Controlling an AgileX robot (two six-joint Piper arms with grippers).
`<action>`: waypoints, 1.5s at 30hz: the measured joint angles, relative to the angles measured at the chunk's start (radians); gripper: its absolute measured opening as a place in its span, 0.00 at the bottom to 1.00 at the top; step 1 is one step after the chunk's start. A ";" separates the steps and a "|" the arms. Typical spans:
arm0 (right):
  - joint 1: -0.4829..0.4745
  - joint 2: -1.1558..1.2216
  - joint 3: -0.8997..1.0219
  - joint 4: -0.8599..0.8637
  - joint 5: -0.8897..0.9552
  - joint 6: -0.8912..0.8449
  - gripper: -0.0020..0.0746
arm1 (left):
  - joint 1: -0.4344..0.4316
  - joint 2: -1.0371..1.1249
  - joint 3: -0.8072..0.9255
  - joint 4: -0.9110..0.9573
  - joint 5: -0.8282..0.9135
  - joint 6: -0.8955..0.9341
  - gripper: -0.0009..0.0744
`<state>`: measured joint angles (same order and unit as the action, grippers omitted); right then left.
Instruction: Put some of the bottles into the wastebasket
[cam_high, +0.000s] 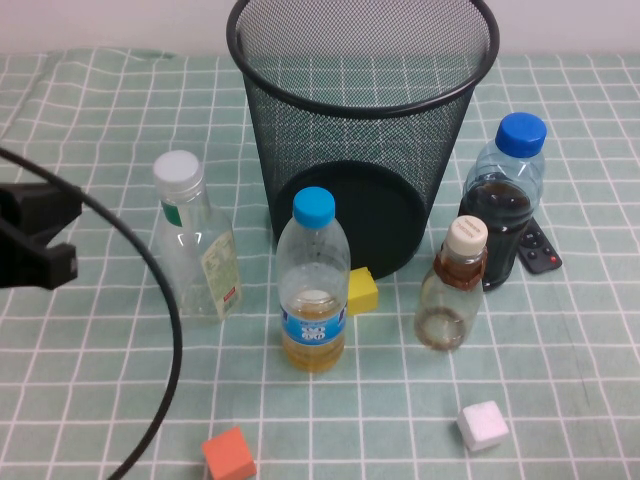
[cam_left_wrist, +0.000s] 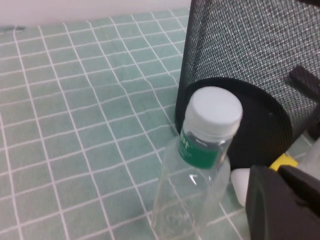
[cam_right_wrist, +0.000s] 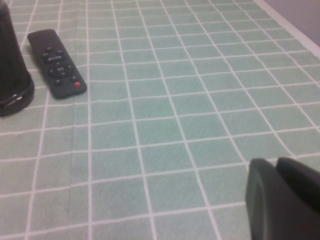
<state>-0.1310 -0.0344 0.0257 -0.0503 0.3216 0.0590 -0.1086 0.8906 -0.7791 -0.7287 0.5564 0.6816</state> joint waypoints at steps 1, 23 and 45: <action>0.002 0.000 0.000 0.000 0.000 0.000 0.03 | 0.000 0.015 -0.002 -0.022 -0.013 0.026 0.01; 0.002 0.000 0.000 -0.105 -0.007 0.000 0.03 | 0.000 0.071 -0.002 -0.154 -0.062 0.172 0.01; 0.032 0.188 -0.340 0.566 -0.010 -0.103 0.03 | 0.000 0.113 -0.002 -0.254 0.023 0.374 0.01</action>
<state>-0.0988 0.1537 -0.3140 0.5158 0.3112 -0.0439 -0.1086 1.0038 -0.7806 -0.9827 0.5795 1.0552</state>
